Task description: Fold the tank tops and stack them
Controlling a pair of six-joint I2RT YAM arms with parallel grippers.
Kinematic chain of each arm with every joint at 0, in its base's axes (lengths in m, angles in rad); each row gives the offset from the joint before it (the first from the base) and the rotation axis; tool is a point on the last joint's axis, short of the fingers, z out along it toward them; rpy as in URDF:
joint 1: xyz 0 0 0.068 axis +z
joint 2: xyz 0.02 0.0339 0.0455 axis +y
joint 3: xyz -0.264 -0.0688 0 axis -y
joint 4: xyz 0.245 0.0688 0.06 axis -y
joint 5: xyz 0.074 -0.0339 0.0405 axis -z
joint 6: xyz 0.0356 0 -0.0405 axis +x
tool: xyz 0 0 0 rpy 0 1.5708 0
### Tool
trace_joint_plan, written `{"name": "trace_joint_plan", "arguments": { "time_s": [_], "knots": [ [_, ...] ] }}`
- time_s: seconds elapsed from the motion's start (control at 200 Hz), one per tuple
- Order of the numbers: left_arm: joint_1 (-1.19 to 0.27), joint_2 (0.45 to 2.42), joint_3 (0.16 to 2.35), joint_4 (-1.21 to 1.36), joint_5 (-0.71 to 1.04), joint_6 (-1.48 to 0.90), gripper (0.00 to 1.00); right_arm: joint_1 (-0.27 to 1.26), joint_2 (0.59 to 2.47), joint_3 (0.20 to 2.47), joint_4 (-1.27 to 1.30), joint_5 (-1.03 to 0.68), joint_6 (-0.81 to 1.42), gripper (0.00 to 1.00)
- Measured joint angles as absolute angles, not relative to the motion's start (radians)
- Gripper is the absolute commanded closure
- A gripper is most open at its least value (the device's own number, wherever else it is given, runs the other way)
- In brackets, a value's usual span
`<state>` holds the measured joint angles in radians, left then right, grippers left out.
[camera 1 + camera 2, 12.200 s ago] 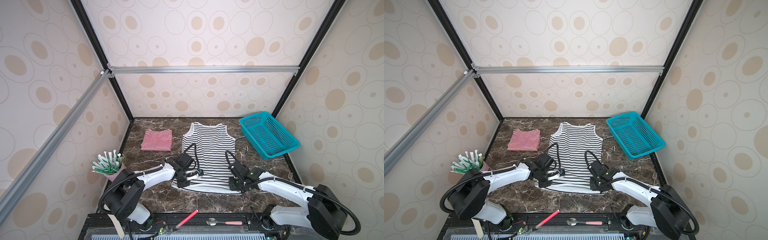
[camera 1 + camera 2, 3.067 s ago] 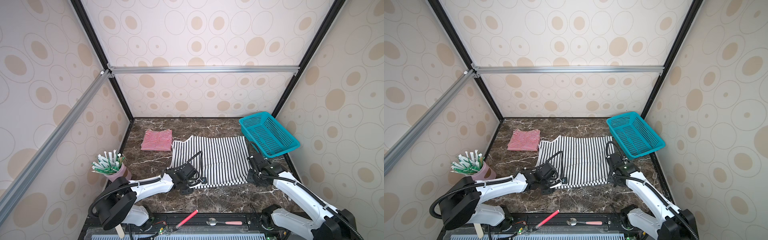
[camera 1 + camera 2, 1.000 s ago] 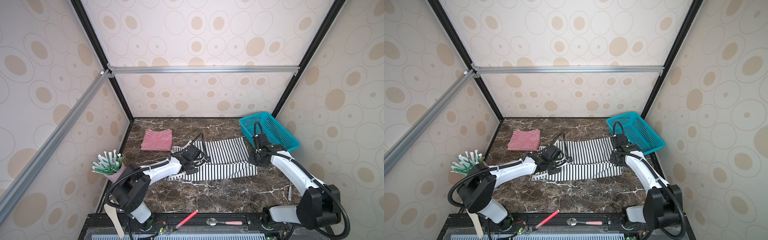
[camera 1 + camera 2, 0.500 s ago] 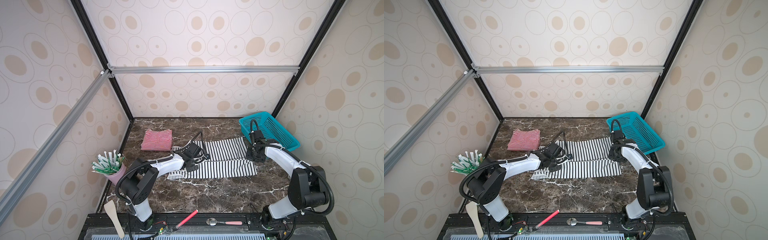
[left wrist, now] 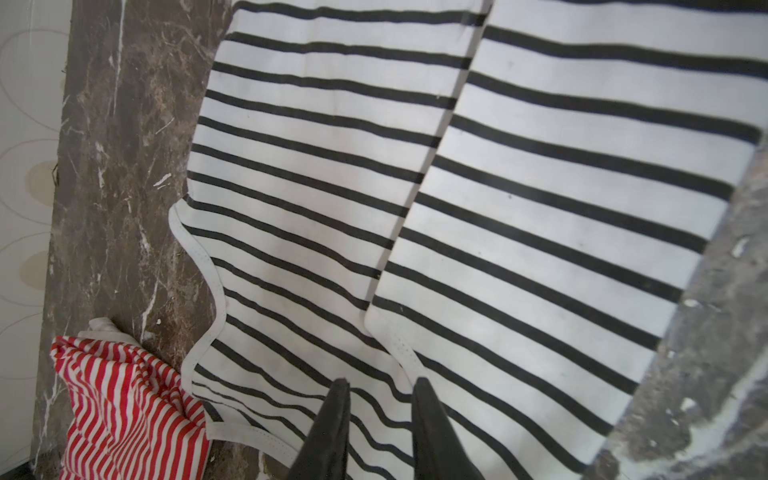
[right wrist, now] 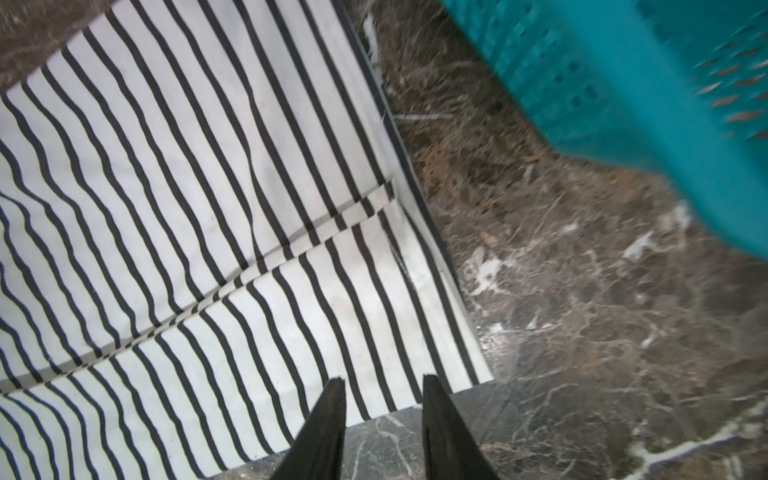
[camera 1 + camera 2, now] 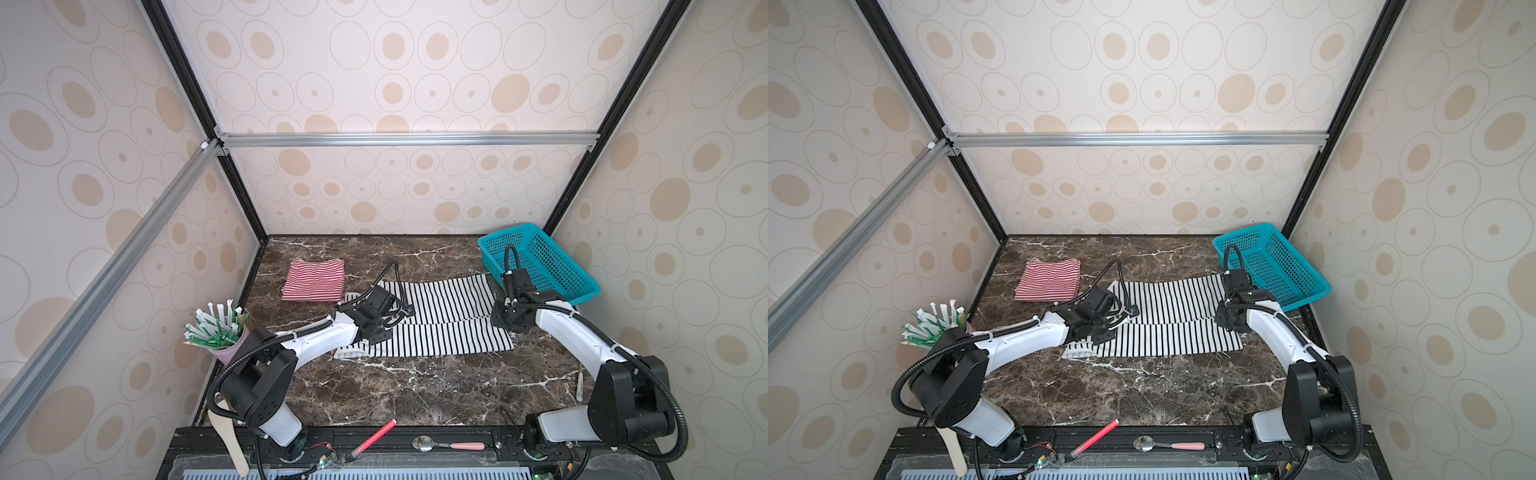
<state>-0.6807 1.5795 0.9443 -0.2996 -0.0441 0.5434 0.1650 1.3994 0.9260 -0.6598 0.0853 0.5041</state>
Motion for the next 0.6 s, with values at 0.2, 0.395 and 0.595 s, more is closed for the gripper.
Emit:
{"name": "trace_joint_plan", "arguments": {
  "time_s": [0.2, 0.395, 0.595],
  "knots": [
    [-0.685, 1.568, 0.817, -0.279, -0.02, 0.538, 0.76, 0.175, 1.401, 0.804, -0.612, 0.015, 0.515, 0.69],
    [-0.686, 1.528, 0.695, -0.157, -0.072, 0.539, 0.78, 0.21, 1.425, 0.749, -0.552, -0.038, 0.519, 0.66],
    [-0.686, 1.508, 0.662, -0.121, -0.068, 0.539, 0.77, 0.251, 1.421, 0.708, -0.551, -0.045, 0.55, 0.65]
  ]
}}
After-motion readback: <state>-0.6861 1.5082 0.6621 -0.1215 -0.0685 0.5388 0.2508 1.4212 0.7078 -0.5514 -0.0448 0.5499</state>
